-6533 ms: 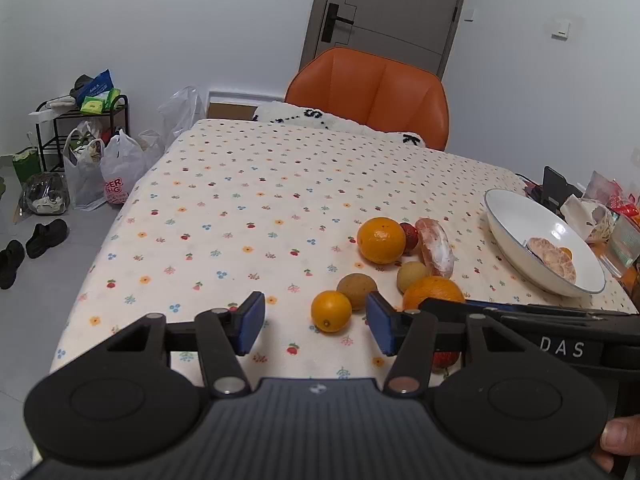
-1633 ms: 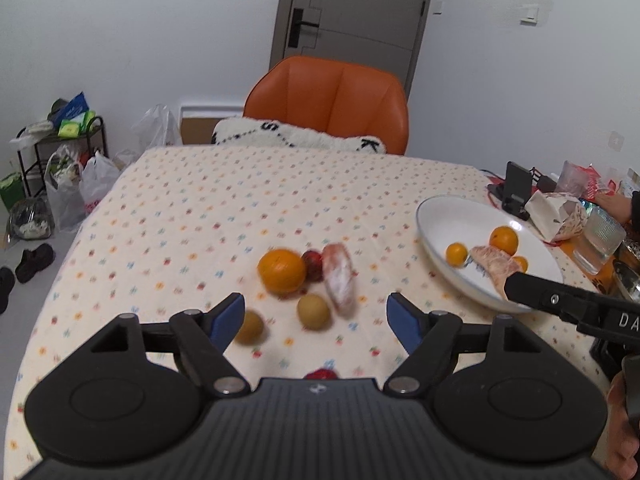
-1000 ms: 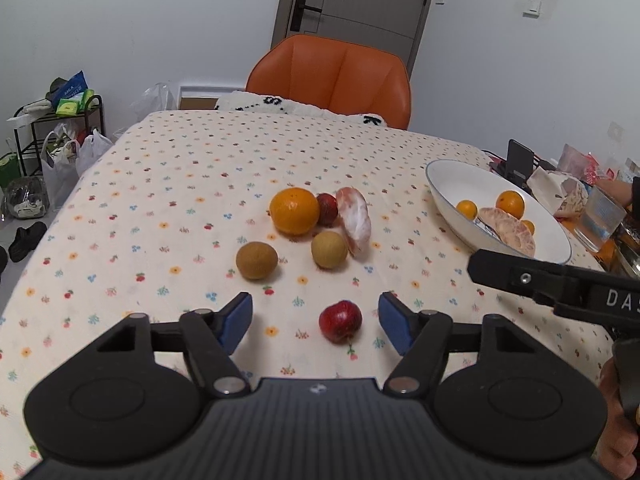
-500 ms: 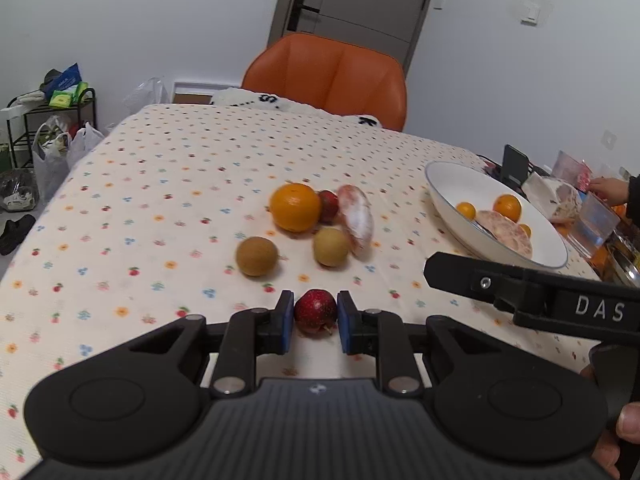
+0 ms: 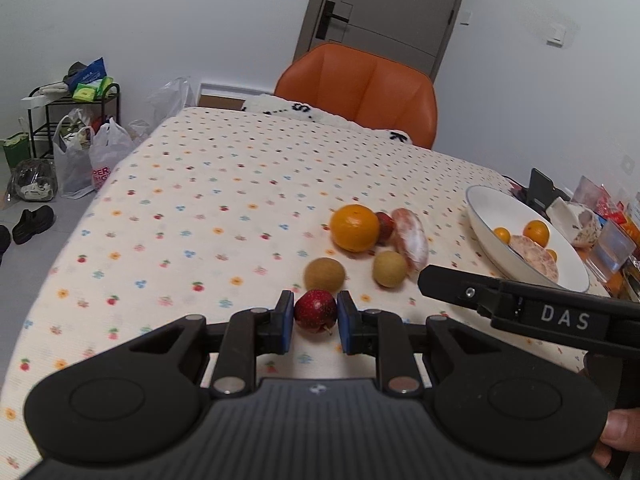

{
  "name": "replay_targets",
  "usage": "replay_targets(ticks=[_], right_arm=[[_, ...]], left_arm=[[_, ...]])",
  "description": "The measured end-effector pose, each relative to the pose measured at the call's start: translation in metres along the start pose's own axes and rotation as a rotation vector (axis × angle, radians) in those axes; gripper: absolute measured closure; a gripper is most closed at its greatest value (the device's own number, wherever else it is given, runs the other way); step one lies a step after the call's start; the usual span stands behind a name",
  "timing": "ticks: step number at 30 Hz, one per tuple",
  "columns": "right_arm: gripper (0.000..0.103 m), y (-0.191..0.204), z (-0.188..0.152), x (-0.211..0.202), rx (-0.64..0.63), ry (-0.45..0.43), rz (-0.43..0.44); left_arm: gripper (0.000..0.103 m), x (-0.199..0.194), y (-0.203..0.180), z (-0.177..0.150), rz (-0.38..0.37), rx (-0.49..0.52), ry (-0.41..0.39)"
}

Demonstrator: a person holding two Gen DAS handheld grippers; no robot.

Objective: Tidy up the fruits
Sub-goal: 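Grasp a small brown kiwi with the right gripper while the left gripper holds the plum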

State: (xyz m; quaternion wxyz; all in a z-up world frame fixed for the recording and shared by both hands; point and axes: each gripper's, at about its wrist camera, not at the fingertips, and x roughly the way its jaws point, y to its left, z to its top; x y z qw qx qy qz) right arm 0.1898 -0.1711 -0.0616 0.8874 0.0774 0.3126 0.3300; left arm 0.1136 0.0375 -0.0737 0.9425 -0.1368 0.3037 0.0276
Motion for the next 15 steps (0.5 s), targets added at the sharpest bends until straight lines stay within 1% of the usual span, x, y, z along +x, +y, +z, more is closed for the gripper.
replay_targets(ticks=[10, 13, 15], right_arm=[[0.057, 0.008, 0.002, 0.026, -0.005, 0.04, -0.014], [0.06, 0.009, 0.002, 0.031, -0.008, 0.041, -0.024], [0.064, 0.01, 0.003, 0.033, -0.015, 0.041, -0.035]], left_arm=[[0.082, -0.004, 0.021, 0.006, 0.018, -0.028, -0.012], [0.082, -0.004, 0.025, 0.007, 0.019, -0.035, -0.013], [0.082, -0.004, 0.026, 0.008, 0.019, -0.038, -0.013]])
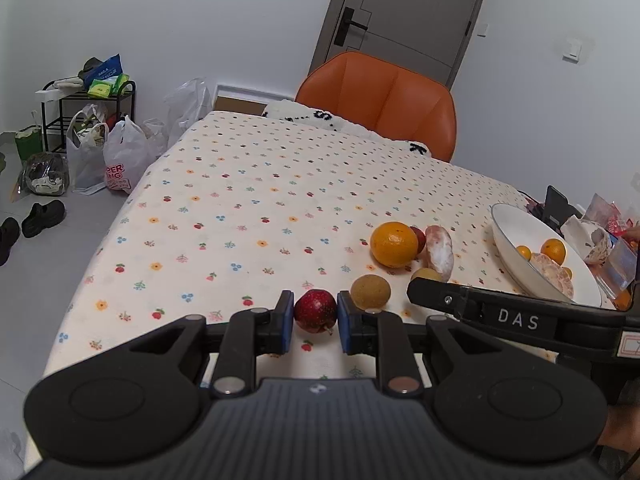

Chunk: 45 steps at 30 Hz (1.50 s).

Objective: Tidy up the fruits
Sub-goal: 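Grasp a small brown kiwi with the right gripper while the left gripper holds the plum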

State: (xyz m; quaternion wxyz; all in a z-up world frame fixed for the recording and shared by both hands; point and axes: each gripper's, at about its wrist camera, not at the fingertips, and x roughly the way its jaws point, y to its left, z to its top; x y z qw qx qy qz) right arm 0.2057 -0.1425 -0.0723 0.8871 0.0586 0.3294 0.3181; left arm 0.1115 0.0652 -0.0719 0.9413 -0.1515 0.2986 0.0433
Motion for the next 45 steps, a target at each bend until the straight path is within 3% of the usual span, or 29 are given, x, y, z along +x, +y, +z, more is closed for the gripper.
replay_targets(ticks=[5, 21, 45], right_arm=[[0.081, -0.003, 0.002, 0.002, 0.007, 0.01, 0.006], [0.081, -0.023, -0.002, -0.041, 0.018, -0.05, 0.003], [0.081, -0.088, -0.001, -0.106, 0.113, -0.192, -0.058]], left_arm=[[0.082, 0.0, 0.0, 0.001, -0.005, 0.0, -0.001], [0.082, -0.004, -0.035, 0.002, -0.027, 0.048, -0.015], [0.082, -0.002, -0.119, 0.009, -0.097, 0.161, -0.042]])
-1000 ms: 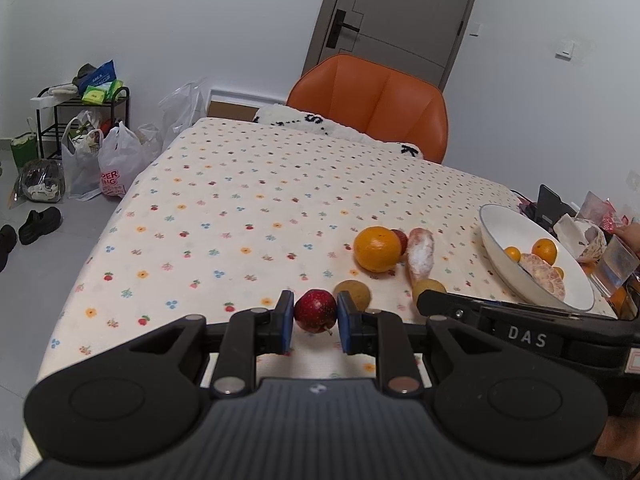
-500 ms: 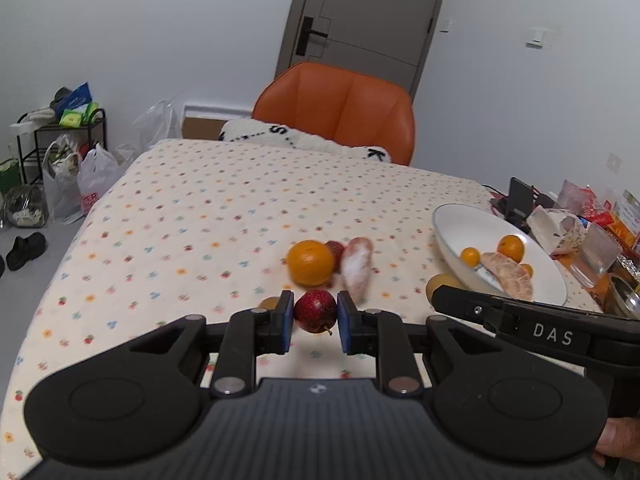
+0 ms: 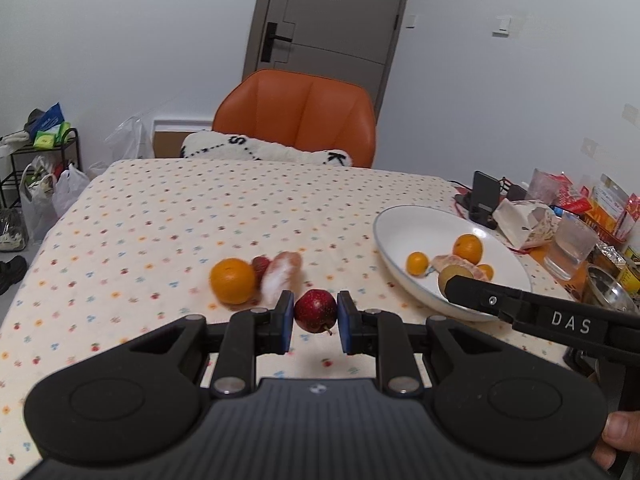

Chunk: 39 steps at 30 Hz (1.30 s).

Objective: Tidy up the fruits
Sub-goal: 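Grasp a small brown kiwi with the right gripper while the left gripper holds the plum, then carry the plum and kiwi over the white plate and open both grippers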

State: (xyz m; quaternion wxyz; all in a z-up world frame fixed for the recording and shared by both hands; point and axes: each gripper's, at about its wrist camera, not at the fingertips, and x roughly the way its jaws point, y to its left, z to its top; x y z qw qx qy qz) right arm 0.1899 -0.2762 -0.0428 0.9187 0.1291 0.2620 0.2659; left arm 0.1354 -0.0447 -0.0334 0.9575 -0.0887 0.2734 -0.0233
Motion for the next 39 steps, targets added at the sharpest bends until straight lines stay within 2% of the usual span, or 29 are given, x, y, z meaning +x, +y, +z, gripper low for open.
replay_targets(ticks=[16, 18, 39], right_arm=[[0.081, -0.04, 0.006, -0.013, 0.063, -0.038, -0.068], [0.073, -0.044, 0.006, -0.012, 0.076, -0.039, -0.074], [0.072, -0.084, 0.001, -0.031, 0.142, -0.05, -0.101]], left_arm=[[0.082, 0.021, -0.034, 0.008, -0.043, 0.044, 0.013], [0.082, 0.024, -0.037, 0.01, -0.046, 0.049, 0.015], [0.082, 0.063, -0.095, 0.02, -0.107, 0.129, 0.041]])
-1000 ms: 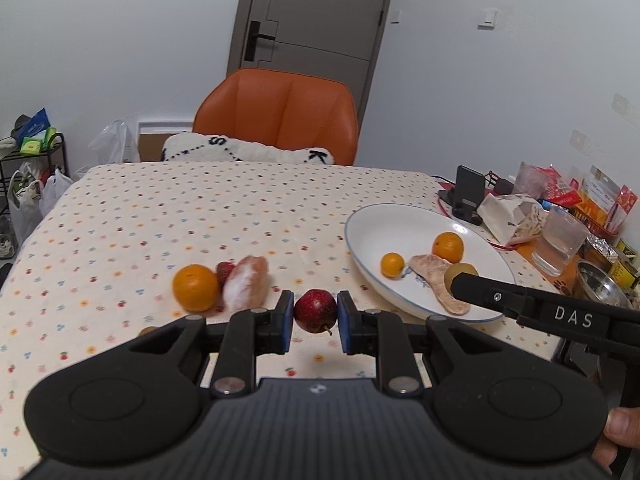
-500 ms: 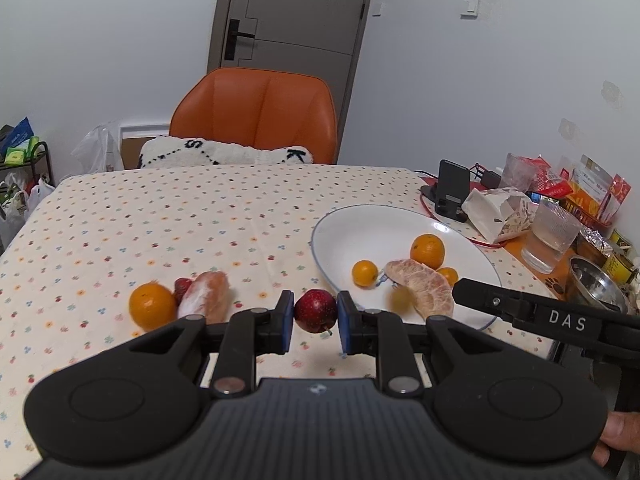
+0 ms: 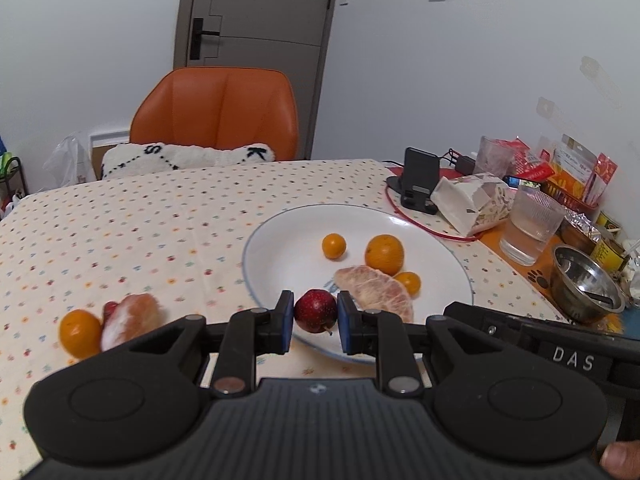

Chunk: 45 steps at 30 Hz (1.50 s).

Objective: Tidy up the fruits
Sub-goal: 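Carry the plum and kiwi over the white plate and open both grippers, then grasp a brown kiwi with the left gripper while the right gripper approaches the peeled segment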

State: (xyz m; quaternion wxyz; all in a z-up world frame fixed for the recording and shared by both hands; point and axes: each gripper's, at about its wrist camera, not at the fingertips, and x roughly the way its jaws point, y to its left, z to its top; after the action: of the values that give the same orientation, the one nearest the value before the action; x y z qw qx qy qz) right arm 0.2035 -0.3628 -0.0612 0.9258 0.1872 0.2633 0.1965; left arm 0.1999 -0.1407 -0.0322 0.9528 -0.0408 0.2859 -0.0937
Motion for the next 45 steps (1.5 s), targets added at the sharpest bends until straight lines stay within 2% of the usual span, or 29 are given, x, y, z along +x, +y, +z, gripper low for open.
replay_targets(ticks=[4, 10, 20, 22, 24, 28, 31, 33, 37, 39, 42, 45], right_arm=[[0.072, -0.001, 0.001, -0.001, 0.005, -0.004, 0.006], [0.072, 0.002, 0.0, -0.001, 0.005, -0.001, 0.017], [0.063, 0.021, -0.002, 0.001, -0.016, 0.002, 0.036], [0.058, 0.027, -0.002, 0.001, -0.025, 0.002, 0.041], [0.048, 0.034, -0.003, 0.002, -0.037, -0.001, 0.042], [0.042, 0.046, -0.005, 0.004, -0.054, -0.003, 0.046], [0.037, 0.054, -0.006, 0.006, -0.063, -0.002, 0.053], [0.028, 0.059, -0.007, 0.007, -0.069, -0.007, 0.058], [0.018, 0.069, -0.008, 0.008, -0.079, -0.011, 0.061], [0.008, 0.073, -0.008, 0.009, -0.081, -0.012, 0.065], [0.0, 0.08, -0.009, 0.008, -0.093, -0.018, 0.068], [0.0, 0.086, -0.01, 0.01, -0.102, -0.011, 0.071]], left_arm=[[0.082, 0.005, -0.006, 0.003, -0.004, 0.005, 0.006], [0.072, 0.0, -0.002, 0.005, 0.016, -0.002, 0.013], [0.036, -0.026, 0.027, -0.001, 0.1, -0.047, -0.008], [0.031, -0.031, 0.033, -0.002, 0.117, -0.055, -0.013], [0.028, -0.038, 0.04, -0.004, 0.138, -0.064, -0.019], [0.022, -0.049, 0.056, -0.008, 0.157, -0.091, -0.029], [0.019, -0.056, 0.067, -0.011, 0.178, -0.108, -0.029], [0.018, -0.06, 0.074, -0.013, 0.186, -0.116, -0.029], [0.016, -0.067, 0.087, -0.016, 0.216, -0.135, -0.035], [0.015, -0.071, 0.093, -0.017, 0.225, -0.146, -0.04], [0.013, -0.077, 0.102, -0.02, 0.237, -0.161, -0.05], [0.012, -0.082, 0.11, -0.024, 0.247, -0.174, -0.056]])
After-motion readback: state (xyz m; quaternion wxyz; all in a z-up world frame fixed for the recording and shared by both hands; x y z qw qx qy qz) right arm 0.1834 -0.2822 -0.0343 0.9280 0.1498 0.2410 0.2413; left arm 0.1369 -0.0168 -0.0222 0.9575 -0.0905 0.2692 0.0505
